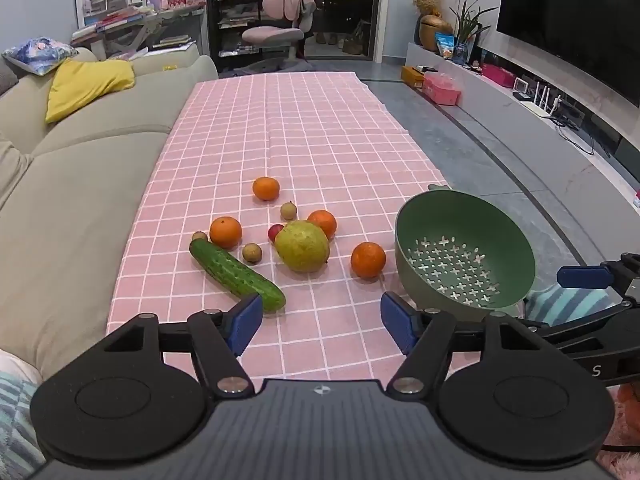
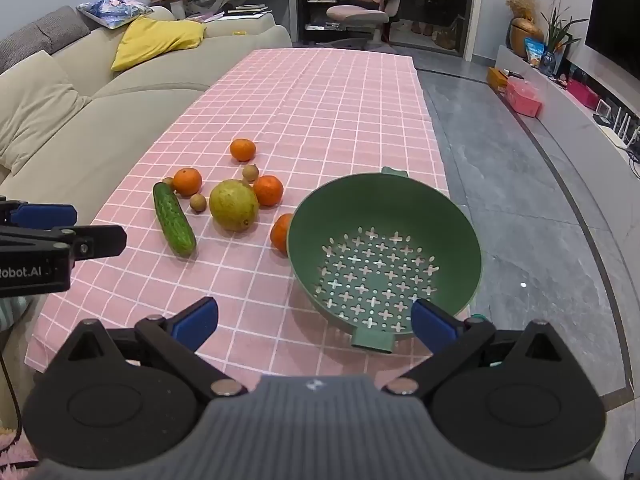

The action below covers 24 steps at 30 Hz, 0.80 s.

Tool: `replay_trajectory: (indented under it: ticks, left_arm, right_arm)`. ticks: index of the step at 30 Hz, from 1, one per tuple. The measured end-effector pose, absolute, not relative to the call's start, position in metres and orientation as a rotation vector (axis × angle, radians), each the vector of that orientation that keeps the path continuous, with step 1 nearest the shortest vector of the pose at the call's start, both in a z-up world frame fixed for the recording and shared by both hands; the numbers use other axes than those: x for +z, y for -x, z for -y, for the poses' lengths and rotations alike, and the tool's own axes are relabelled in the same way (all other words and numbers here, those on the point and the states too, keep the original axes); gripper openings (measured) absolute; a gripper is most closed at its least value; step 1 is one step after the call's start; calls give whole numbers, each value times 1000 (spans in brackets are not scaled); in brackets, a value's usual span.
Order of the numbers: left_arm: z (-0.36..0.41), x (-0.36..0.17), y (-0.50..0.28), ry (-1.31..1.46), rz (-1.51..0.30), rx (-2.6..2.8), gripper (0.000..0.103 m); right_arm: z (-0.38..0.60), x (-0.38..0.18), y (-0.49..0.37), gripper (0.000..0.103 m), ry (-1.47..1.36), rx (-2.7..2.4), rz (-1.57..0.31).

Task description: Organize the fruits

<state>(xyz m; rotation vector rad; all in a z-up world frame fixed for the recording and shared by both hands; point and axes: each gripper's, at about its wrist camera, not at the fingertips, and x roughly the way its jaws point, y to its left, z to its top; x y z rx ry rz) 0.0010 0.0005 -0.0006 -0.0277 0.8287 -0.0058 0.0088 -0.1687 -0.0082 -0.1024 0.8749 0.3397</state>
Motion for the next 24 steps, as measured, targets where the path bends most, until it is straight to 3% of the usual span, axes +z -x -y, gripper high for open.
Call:
replay_trajectory:
  ticks: [24]
  left_arm:
    - [3, -6, 0, 18, -857, -18, 77]
  right_arm:
    - [171, -14, -13, 99, 96, 310, -929]
